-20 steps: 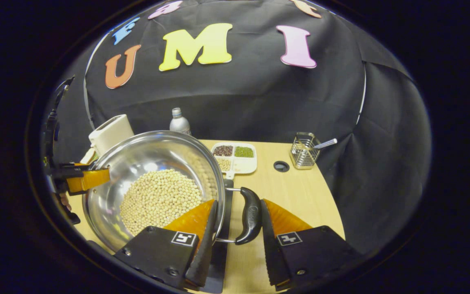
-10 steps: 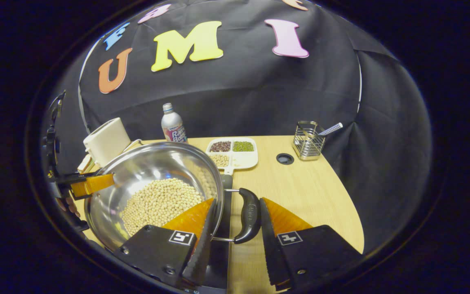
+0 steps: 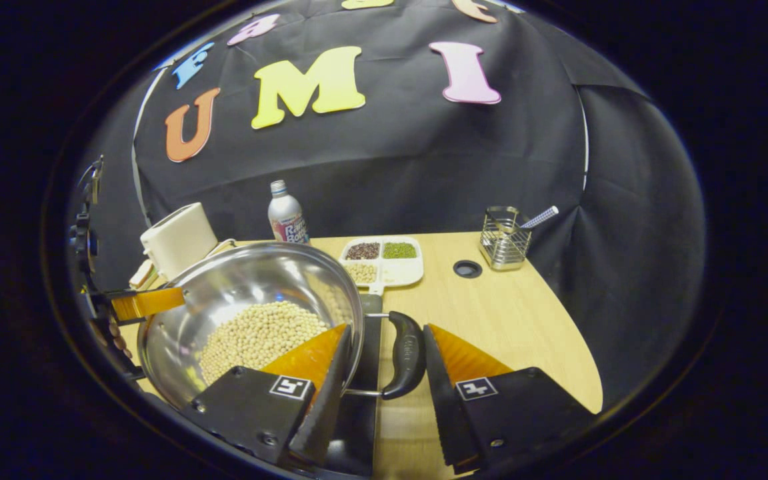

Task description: First push the handle of the pot to place it horizontally, then grasp the pot with both hands and set it on the induction cooktop.

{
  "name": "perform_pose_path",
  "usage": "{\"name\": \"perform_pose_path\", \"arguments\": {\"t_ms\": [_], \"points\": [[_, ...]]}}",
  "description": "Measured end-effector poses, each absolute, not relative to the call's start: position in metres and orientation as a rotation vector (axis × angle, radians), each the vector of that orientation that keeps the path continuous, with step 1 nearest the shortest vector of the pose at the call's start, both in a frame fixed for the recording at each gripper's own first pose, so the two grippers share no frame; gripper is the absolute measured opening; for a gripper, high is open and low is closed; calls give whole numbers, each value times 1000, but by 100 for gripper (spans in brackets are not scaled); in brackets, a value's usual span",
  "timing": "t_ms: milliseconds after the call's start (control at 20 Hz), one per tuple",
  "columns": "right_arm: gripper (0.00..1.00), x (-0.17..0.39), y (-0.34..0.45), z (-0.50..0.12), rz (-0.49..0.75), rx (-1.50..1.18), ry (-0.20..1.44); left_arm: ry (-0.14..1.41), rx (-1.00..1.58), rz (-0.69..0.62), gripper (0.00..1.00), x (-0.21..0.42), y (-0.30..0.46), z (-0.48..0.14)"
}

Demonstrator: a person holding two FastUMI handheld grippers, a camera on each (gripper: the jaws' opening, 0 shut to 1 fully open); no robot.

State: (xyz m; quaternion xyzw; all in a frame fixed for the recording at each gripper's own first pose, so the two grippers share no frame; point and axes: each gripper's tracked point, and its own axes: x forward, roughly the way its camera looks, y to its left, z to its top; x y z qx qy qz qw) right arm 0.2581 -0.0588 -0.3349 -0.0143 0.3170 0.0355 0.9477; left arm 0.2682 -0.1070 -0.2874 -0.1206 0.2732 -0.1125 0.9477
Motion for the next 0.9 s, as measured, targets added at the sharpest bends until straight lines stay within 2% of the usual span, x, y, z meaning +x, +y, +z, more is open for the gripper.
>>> {"name": "perform_pose_path", "arguments": {"t_ms": [50, 200, 250, 300, 400, 500, 900], "points": [[67, 258, -60, -334, 71, -53, 637, 553, -250, -229, 61, 266, -106, -286], [82, 256, -68, -321, 47, -107, 593, 519, -213, -172, 66, 264, -93, -276], [87, 253, -68, -314, 41, -101, 579, 501, -175, -145, 76, 263, -87, -274], [87, 249, -70, -308, 32, -90, 560, 479, -140, -118, 88, 260, -80, -266], [88, 238, -73, -294, 25, -58, 527, 466, -124, -101, 93, 249, -80, -255], [93, 221, -76, -283, 27, -35, 507, 446, -121, -103, 94, 236, -80, -244], [95, 156, -89, -239, -2, -49, 406, 341, -24, -79, 94, 168, -69, -194]]}}
